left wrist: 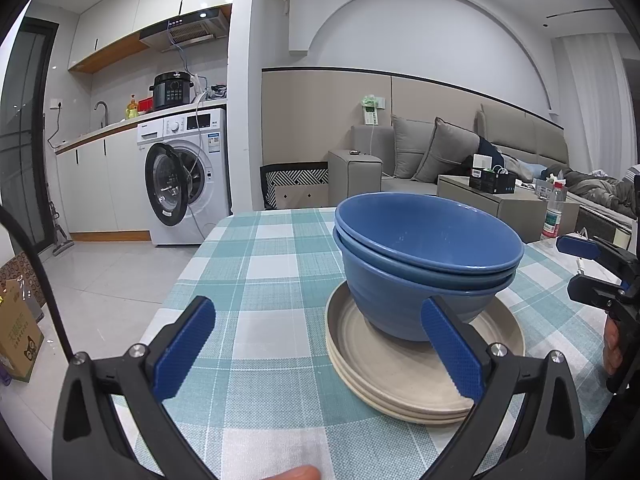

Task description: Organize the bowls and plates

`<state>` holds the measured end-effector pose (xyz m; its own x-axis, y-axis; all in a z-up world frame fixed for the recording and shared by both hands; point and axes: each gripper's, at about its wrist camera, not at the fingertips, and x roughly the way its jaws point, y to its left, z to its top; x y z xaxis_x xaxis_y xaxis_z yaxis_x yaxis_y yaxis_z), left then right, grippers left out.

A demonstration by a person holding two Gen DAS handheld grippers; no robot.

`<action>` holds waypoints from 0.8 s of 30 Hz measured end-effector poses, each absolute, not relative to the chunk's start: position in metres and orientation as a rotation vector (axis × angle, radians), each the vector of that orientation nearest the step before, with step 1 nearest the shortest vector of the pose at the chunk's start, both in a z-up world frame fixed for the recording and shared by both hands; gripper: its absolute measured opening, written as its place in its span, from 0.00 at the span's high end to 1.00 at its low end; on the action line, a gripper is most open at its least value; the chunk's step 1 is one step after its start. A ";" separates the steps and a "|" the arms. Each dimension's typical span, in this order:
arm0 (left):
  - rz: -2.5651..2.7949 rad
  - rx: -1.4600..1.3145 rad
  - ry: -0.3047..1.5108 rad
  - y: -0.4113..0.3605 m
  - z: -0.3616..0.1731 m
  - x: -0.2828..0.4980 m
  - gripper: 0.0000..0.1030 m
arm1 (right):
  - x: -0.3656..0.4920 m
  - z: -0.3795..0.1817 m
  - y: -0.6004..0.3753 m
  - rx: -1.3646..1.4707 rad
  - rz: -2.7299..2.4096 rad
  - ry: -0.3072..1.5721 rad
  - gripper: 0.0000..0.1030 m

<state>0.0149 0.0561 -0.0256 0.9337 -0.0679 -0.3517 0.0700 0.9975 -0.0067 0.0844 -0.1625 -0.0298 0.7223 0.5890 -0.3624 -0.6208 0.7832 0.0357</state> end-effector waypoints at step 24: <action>-0.071 0.000 0.358 0.057 -0.025 0.014 0.00 | 0.084 -0.030 -0.162 -0.089 0.669 0.372 0.01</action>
<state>0.0143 0.0570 -0.0248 0.9341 -0.0699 -0.3500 0.0697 0.9975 -0.0130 0.0844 -0.1624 -0.0295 0.7212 0.5893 -0.3641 -0.6207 0.7831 0.0380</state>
